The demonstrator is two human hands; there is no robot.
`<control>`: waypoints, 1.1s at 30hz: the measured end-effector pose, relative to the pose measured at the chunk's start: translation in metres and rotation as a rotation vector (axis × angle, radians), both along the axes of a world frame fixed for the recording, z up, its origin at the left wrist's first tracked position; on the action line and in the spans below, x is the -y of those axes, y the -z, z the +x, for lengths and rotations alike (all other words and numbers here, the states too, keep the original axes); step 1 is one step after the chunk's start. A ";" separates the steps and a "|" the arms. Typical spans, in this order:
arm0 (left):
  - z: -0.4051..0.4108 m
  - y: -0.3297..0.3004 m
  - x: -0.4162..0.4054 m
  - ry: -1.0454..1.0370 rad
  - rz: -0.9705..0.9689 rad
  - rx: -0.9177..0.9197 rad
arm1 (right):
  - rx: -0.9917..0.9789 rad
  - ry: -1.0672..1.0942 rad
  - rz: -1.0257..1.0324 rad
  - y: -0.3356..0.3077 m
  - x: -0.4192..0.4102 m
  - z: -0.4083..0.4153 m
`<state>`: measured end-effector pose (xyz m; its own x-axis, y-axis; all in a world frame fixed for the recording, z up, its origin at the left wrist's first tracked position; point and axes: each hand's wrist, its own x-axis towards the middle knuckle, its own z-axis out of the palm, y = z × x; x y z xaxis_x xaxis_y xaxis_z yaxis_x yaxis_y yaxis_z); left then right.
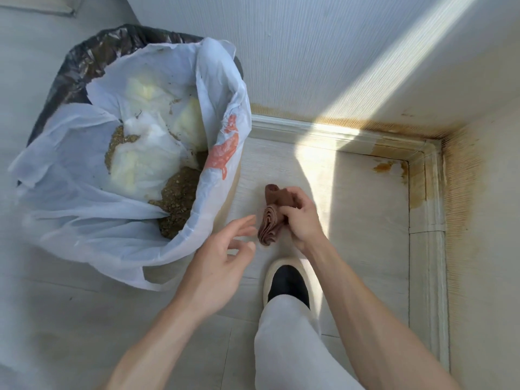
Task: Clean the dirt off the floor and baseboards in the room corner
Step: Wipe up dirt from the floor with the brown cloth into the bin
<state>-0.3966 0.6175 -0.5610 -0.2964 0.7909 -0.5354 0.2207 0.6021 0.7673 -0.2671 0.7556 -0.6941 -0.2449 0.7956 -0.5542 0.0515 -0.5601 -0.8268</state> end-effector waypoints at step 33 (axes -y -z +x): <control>-0.107 -0.133 -0.021 0.115 0.249 -0.856 | -0.162 -0.603 0.071 -0.279 -0.044 -0.137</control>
<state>-0.5039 0.6387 -0.4278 -0.4272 0.9038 0.0233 0.8256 0.3795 0.4177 -0.4046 0.7993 -0.4148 -0.7385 0.5246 -0.4236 0.2125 -0.4151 -0.8846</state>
